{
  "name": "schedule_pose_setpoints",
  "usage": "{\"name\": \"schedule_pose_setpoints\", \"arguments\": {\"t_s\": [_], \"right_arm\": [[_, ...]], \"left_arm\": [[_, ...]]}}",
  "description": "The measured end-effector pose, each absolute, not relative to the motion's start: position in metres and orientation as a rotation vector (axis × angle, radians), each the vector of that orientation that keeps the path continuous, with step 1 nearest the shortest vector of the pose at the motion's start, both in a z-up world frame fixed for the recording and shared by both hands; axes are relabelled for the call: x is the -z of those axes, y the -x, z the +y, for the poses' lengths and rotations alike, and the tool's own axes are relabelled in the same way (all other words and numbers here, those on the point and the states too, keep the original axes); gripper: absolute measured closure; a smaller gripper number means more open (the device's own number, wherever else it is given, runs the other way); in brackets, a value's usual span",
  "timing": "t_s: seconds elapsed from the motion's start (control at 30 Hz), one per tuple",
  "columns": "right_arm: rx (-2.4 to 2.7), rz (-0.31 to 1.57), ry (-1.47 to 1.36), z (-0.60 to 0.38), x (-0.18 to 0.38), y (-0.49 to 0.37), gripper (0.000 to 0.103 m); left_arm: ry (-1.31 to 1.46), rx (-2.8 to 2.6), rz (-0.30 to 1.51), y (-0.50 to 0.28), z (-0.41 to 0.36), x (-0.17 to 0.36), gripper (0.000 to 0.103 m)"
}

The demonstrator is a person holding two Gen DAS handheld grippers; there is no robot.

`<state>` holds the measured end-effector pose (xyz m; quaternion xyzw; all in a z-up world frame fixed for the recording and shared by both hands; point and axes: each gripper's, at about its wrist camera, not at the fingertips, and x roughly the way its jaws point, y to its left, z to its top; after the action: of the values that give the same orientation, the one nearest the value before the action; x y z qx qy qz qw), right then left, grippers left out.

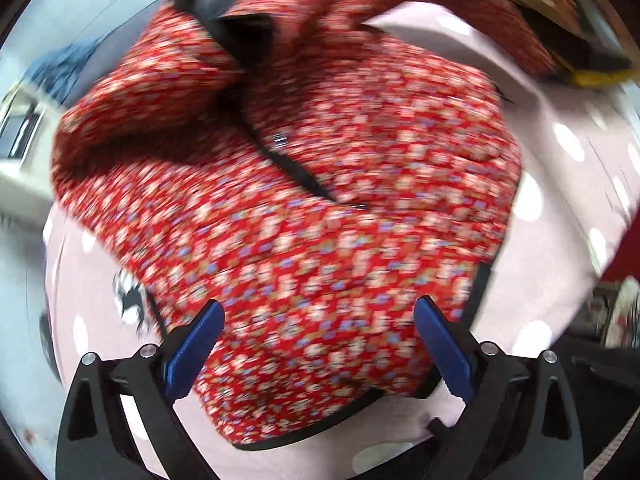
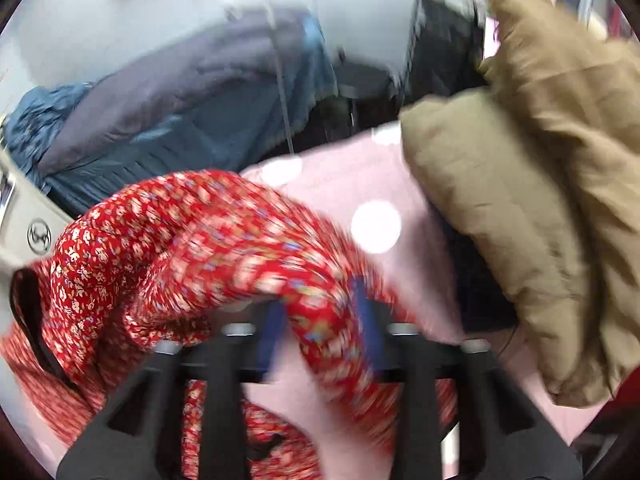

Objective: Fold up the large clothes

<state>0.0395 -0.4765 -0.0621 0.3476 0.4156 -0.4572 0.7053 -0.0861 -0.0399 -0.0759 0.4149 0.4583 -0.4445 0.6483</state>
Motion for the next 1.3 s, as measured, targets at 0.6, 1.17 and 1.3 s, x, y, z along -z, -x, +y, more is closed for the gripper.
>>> {"name": "schedule_pose_setpoints", "arguments": {"t_s": [0.6, 1.17, 1.3], "right_arm": [[0.669, 1.055, -0.906, -0.319, 0.153, -0.02, 0.021], [0.695, 1.092, -0.981, -0.317, 0.165, 0.004, 0.021], [0.689, 1.097, -0.988, -0.317, 0.167, 0.005, 0.021]], "left_arm": [[-1.315, 1.057, 0.955, 0.149, -0.065, 0.148, 0.032], [-0.81, 0.861, 1.115, 0.024, -0.005, 0.066, 0.077], [-0.696, 0.636, 1.107, -0.063, 0.052, 0.035, 0.077]]}}
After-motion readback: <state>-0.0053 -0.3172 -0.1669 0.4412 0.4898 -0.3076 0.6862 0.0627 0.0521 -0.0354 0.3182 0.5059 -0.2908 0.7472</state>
